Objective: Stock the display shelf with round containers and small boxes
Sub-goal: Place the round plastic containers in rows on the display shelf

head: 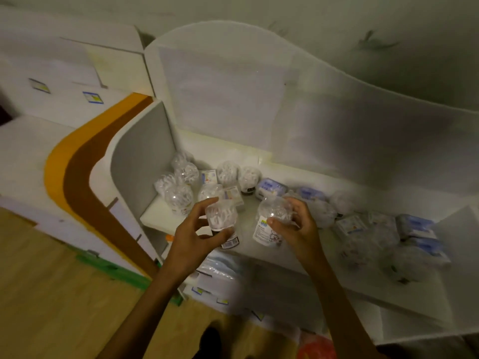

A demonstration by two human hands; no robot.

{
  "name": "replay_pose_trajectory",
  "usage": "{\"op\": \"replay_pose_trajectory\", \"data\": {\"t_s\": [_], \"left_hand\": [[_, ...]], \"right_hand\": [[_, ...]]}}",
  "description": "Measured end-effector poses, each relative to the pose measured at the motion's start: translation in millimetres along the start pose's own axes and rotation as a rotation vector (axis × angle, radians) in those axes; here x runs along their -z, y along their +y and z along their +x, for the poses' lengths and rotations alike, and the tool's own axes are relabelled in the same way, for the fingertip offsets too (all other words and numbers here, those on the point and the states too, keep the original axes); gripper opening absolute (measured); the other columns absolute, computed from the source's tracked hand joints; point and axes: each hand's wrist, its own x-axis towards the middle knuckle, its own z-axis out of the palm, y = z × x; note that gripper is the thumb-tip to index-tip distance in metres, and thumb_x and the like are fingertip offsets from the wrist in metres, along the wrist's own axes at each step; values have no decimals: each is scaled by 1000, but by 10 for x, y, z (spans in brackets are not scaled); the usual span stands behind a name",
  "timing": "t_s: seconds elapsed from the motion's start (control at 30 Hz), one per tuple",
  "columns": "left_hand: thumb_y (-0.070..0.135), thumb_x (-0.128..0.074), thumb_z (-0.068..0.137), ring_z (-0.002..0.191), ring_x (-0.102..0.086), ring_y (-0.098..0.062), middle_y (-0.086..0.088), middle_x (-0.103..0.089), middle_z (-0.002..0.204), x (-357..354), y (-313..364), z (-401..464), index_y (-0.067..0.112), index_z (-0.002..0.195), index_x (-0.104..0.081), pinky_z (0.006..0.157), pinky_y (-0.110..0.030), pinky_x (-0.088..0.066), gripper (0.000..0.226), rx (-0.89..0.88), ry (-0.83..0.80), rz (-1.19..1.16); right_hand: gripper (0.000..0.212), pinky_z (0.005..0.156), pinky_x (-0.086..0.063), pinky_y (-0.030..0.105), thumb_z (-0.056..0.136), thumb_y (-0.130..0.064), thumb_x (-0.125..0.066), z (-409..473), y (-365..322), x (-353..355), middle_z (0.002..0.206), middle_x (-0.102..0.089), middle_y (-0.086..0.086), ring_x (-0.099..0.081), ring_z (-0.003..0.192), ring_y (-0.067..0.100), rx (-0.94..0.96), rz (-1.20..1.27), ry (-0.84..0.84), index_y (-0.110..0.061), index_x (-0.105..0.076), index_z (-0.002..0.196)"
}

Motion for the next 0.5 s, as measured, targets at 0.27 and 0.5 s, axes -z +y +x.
{"op": "replay_pose_trajectory", "data": {"t_s": [0.27, 0.5], "left_hand": [[44, -76, 72, 96, -65, -11, 14, -65, 108, 686, -30, -548, 33, 122, -52, 70, -23, -56, 56, 3, 202, 115], [49, -73, 75, 100, -60, -6, 16, -62, 111, 1691, -76, -1109, 35, 122, -51, 61, -24, -56, 54, 1, 353, 194]], "right_hand": [[51, 73, -57, 28, 78, -12, -75, -227, -46, -610, 117, -63, -6, -65, 100, 11, -18, -1, -147, -26, -52, 120], [59, 70, -57, 29, 68, -28, -80, -548, -211, -1698, 117, -63, -7, -65, 102, 12, 11, -14, -366, -35, -52, 119]]}}
